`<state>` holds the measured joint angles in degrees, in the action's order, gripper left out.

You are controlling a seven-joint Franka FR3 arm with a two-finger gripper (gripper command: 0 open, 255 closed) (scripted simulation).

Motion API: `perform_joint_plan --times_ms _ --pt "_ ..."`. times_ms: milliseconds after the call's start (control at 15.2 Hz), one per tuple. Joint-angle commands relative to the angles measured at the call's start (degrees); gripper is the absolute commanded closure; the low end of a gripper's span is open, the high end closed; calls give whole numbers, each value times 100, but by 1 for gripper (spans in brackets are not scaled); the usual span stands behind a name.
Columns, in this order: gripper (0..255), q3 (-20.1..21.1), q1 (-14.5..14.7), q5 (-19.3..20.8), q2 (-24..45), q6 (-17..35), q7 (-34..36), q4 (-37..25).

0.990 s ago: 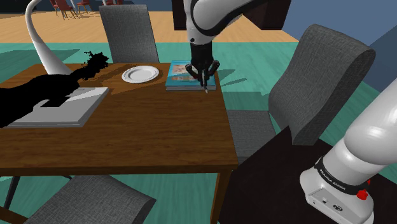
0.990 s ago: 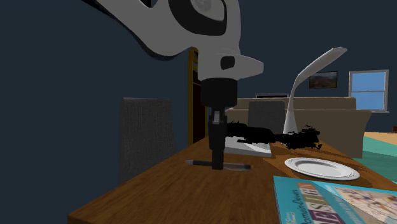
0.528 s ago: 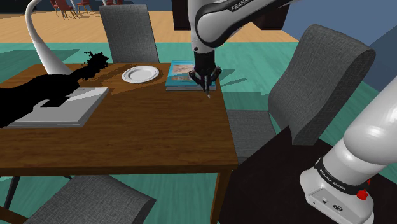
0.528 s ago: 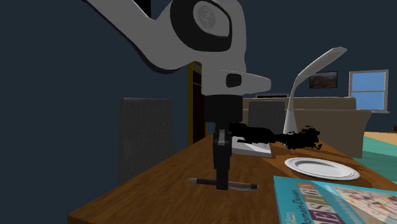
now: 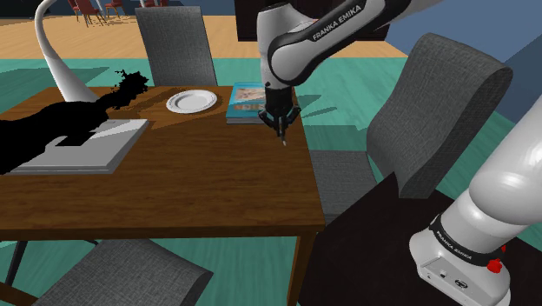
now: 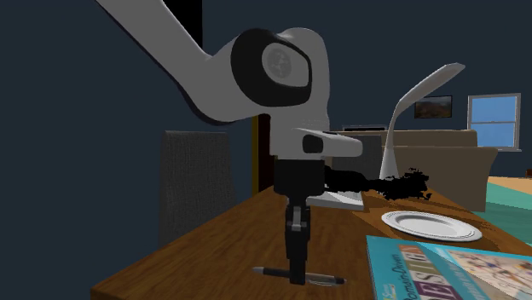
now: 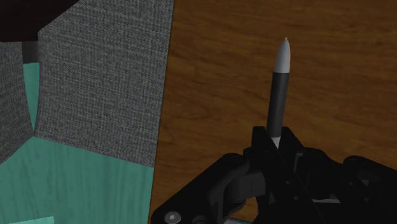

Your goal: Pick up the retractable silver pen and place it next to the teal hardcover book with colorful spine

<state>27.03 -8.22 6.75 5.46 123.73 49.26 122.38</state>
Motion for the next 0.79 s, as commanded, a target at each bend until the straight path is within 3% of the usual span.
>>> perform_joint_plan --times_ms 0,528,594,726 --pt "255 -10 1 49 67 141 32 80" --pt "255 -13 4 71 101 190 50 101" --pt "0 -13 4 71 101 190 50 101" --pt "0 -13 4 72 101 190 50 101"
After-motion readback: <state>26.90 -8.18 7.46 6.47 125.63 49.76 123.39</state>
